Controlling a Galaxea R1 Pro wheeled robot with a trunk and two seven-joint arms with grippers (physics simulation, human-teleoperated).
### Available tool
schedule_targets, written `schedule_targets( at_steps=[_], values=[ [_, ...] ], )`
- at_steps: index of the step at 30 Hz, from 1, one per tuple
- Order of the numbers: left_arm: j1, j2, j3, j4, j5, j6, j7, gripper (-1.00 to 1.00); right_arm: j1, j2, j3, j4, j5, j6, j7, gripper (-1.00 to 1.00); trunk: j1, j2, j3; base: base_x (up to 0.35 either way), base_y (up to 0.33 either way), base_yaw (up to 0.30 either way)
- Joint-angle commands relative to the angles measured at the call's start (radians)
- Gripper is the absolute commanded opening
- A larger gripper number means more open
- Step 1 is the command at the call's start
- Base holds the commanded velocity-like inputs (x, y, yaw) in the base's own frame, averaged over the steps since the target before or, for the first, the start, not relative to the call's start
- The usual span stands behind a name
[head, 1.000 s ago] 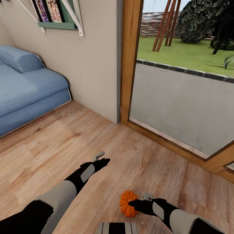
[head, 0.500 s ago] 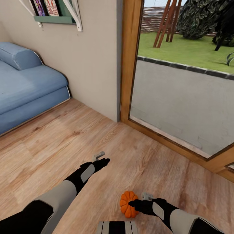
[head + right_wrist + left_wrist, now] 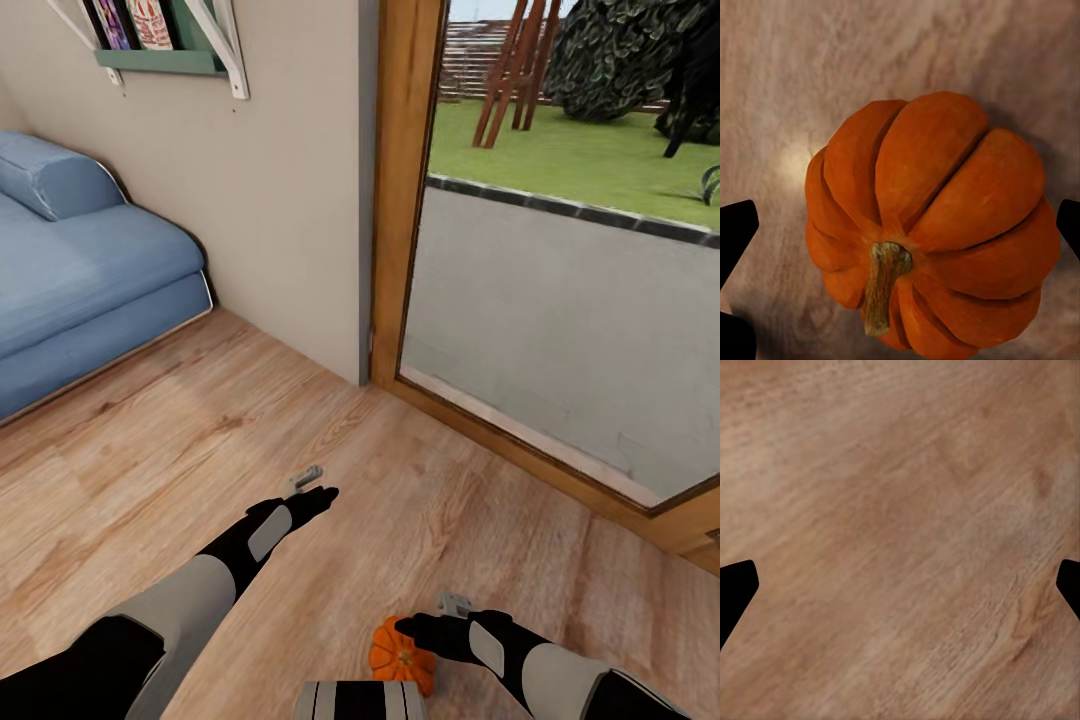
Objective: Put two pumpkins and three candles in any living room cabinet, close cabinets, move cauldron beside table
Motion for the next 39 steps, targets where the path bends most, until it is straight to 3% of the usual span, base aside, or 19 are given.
schedule_targets(
  at_steps=[1, 6, 27, 39],
  values=[
    [0.000, 0.001, -0.007, -0.002, 0.010, 0.002, 0.006, 1.00, -0.001, 0.000, 0.008, 0.001, -0.010, 0.003, 0.002, 1.00, 0.000, 0.000, -0.001, 0.004, 0.000, 0.000],
    [0.000, 0.001, -0.007, -0.002, 0.010, 0.003, 0.005, 1.00, -0.001, 0.000, 0.008, 0.001, -0.010, 0.003, 0.003, 1.00, 0.000, 0.000, -0.001, 0.001, 0.000, 0.000],
    [0.000, 0.001, -0.007, 0.000, 0.010, 0.004, 0.005, 1.00, -0.001, 0.000, 0.008, 0.001, -0.010, 0.003, 0.002, 1.00, 0.009, -0.005, -0.082, 0.000, 0.000, 0.000],
    [0.000, 0.001, -0.007, 0.000, 0.010, 0.003, 0.005, 1.00, -0.001, 0.000, 0.008, 0.001, -0.010, 0.003, 0.002, 1.00, 0.009, -0.005, -0.082, 0.000, 0.000, 0.000]
  ],
)
